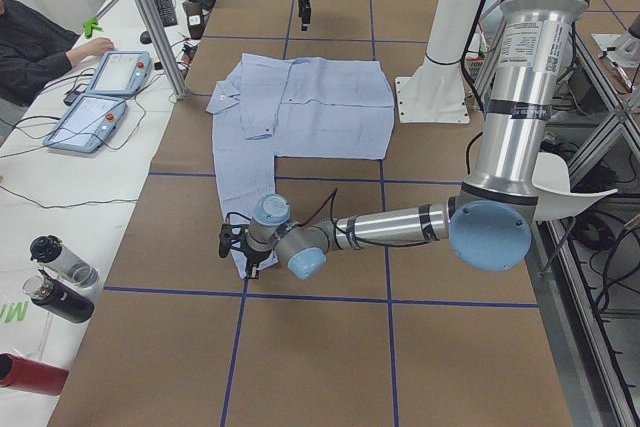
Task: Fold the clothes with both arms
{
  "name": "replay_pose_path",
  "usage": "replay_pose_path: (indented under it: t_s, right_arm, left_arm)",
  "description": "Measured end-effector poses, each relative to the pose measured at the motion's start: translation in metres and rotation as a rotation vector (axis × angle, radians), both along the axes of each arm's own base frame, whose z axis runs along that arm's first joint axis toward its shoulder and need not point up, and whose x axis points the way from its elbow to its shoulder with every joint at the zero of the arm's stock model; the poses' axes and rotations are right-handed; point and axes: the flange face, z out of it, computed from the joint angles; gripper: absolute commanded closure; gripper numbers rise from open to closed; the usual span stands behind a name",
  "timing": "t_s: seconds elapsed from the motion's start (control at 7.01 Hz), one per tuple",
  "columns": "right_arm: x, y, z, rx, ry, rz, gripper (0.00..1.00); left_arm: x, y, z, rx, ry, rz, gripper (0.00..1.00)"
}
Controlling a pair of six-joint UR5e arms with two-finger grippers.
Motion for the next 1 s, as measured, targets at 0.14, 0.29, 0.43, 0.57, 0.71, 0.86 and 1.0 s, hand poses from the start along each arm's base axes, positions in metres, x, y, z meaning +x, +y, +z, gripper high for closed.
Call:
replay_pose_path:
  t_s: [0.14,0.29,0.43,0.57,0.71,0.86,1.0]
  right_arm:
    - [0.002,-0.002,0.000,-0.002,0.001,0.003,0.00]
    - [0.007,-0.005,0.002,-0.011,0.002,0.007,0.00]
    - [0.015,-0.010,0.007,-0.030,-0.001,0.009,0.00]
    - [0.026,-0.015,0.018,-0.058,0.000,0.009,0.00]
    - [0.039,-0.019,0.033,-0.087,0.004,0.013,0.00]
    - [0.053,-0.021,0.053,-0.105,0.018,0.007,0.00]
    - [0.070,-0.021,0.071,-0.109,0.048,-0.012,0.00]
  left_arm:
    - [0.002,-0.004,-0.020,0.007,0.006,0.003,1.00]
    - [0.005,-0.010,-0.056,-0.001,0.005,0.005,1.00]
    - [0.007,-0.017,-0.105,-0.017,-0.002,0.005,1.00]
    - [0.012,-0.027,-0.161,-0.032,-0.007,0.004,1.00]
    - [0.020,-0.044,-0.219,-0.047,-0.005,-0.003,1.00]
    - [0.030,-0.062,-0.274,-0.064,0.010,-0.014,1.00]
    - [0.041,-0.073,-0.320,-0.083,0.054,-0.018,1.00]
